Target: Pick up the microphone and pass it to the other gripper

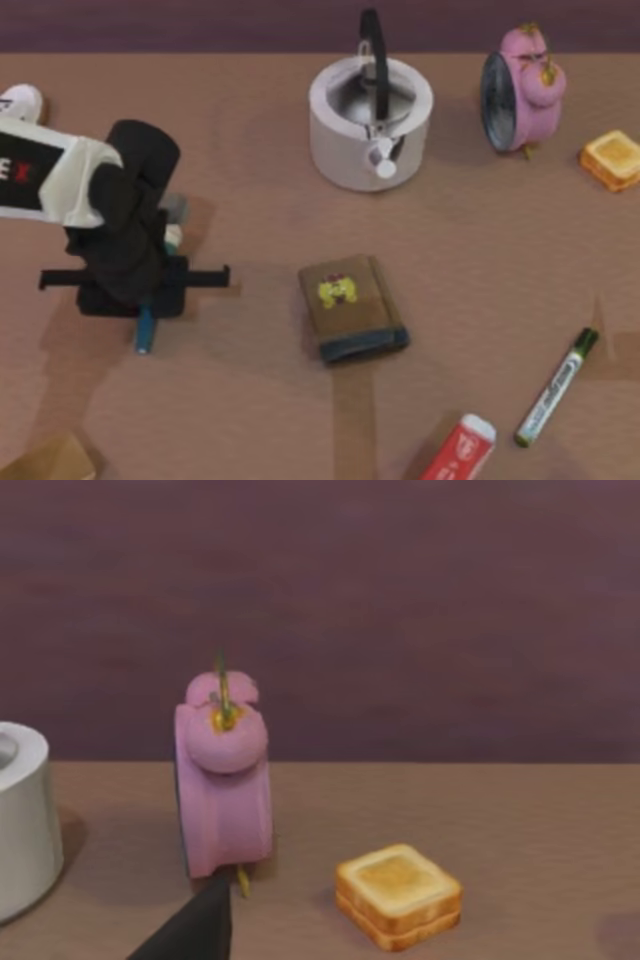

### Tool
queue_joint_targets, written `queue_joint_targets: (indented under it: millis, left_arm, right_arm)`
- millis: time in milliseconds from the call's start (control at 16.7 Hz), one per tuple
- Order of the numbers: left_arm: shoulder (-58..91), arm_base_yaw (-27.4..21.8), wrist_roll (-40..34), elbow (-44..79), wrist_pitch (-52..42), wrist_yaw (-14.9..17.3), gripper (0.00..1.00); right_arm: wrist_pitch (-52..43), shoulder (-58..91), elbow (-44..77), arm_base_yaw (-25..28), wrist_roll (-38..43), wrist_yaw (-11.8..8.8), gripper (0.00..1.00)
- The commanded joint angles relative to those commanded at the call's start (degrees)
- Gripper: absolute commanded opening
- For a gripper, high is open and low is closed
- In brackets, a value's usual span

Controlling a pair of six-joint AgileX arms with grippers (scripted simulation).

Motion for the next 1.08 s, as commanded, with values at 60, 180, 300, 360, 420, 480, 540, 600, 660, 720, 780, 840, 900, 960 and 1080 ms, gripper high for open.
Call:
queue_joint_targets:
  millis: [60,180,300,360,420,480,540,600,660,720,780,840,900,960,1080]
  left_arm:
    - [-0.2,0.0,0.3,-0.2,1.2,0.6,0.00]
    - [-0.9,0.1,1.2,-1.0,5.3,2.4,0.00]
    - [-2.2,0.3,2.5,-2.5,11.7,5.2,0.00]
    - [-3.0,0.5,3.2,-3.4,15.6,6.8,0.00]
    - [-3.8,0.7,4.0,-4.5,19.9,8.6,0.00]
    - [-4.8,0.8,4.9,-5.7,24.6,10.4,0.00]
    - [-5.8,1.0,5.8,-7.0,29.6,12.4,0.00]
    - [-6.9,1.2,6.7,-8.4,34.8,14.5,0.00]
    - [-8.2,1.4,7.7,-9.8,40.2,16.6,0.00]
    - [-9.5,1.7,8.7,-11.3,45.7,18.7,0.00]
    - [-10.9,1.9,9.7,-12.8,51.0,20.8,0.00]
    - [-12.3,2.1,10.6,-14.3,56.2,22.9,0.00]
    - [-13.8,2.3,11.6,-15.7,61.1,24.8,0.00]
    - [-15.2,2.5,12.5,-17.0,65.5,26.6,0.00]
    - [-18.0,2.9,14.1,-19.1,72.7,29.8,0.00]
  right_arm:
    - [0.0,0.0,0.0,0.0,0.0,0.0,1.00]
    - [0.0,0.0,0.0,0.0,0.0,0.0,1.00]
    - [0.0,0.0,0.0,0.0,0.0,0.0,1.00]
    - [0.0,0.0,0.0,0.0,0.0,0.0,1.00]
    - [0.0,0.0,0.0,0.0,0.0,0.0,1.00]
    - [0.0,0.0,0.0,0.0,0.0,0.0,1.00]
    - [0.0,0.0,0.0,0.0,0.0,0.0,1.00]
    - [0.0,0.0,0.0,0.0,0.0,0.0,1.00]
    - [0.0,0.0,0.0,0.0,0.0,0.0,1.00]
    - [0.0,0.0,0.0,0.0,0.0,0.0,1.00]
    - [0.0,0.0,0.0,0.0,0.0,0.0,1.00]
    - [0.0,0.0,0.0,0.0,0.0,0.0,1.00]
    - [0.0,0.0,0.0,0.0,0.0,0.0,1.00]
    - [0.0,0.0,0.0,0.0,0.0,0.0,1.00]
    - [0.0,0.0,0.0,0.0,0.0,0.0,1.00]
